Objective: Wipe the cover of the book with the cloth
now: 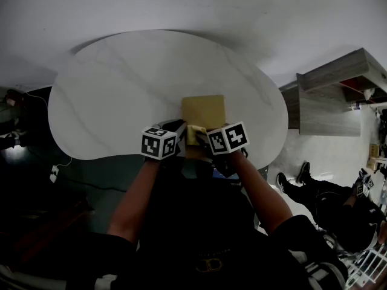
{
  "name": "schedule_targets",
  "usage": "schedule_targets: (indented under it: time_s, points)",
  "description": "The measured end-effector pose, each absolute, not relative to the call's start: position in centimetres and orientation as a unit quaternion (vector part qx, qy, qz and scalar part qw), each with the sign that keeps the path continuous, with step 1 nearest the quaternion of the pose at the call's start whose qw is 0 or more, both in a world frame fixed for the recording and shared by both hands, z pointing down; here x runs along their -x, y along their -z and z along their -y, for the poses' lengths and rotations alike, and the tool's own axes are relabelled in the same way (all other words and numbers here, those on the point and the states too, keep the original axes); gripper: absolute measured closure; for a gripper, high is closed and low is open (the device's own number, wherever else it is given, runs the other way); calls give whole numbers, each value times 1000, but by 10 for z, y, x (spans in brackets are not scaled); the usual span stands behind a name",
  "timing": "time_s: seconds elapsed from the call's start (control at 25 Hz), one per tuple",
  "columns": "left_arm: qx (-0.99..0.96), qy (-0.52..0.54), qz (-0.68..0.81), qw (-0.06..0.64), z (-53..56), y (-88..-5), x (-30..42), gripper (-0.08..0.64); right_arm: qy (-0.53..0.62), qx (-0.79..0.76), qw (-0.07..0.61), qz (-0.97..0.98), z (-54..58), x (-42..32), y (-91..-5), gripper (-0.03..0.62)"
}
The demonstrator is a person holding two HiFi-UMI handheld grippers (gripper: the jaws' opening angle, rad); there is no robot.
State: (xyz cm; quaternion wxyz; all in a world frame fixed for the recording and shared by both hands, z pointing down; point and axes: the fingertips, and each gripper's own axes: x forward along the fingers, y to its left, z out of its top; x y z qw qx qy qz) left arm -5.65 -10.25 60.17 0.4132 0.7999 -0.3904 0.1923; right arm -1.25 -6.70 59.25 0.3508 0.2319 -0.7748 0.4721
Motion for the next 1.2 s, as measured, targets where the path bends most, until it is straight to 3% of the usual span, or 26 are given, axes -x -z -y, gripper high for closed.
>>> schedule_targets:
  time_s: [1.2]
  points:
    - [-801, -196, 387, 413, 103, -602, 57, 512, -480, -268, 354, 756, 82, -37, -594, 505]
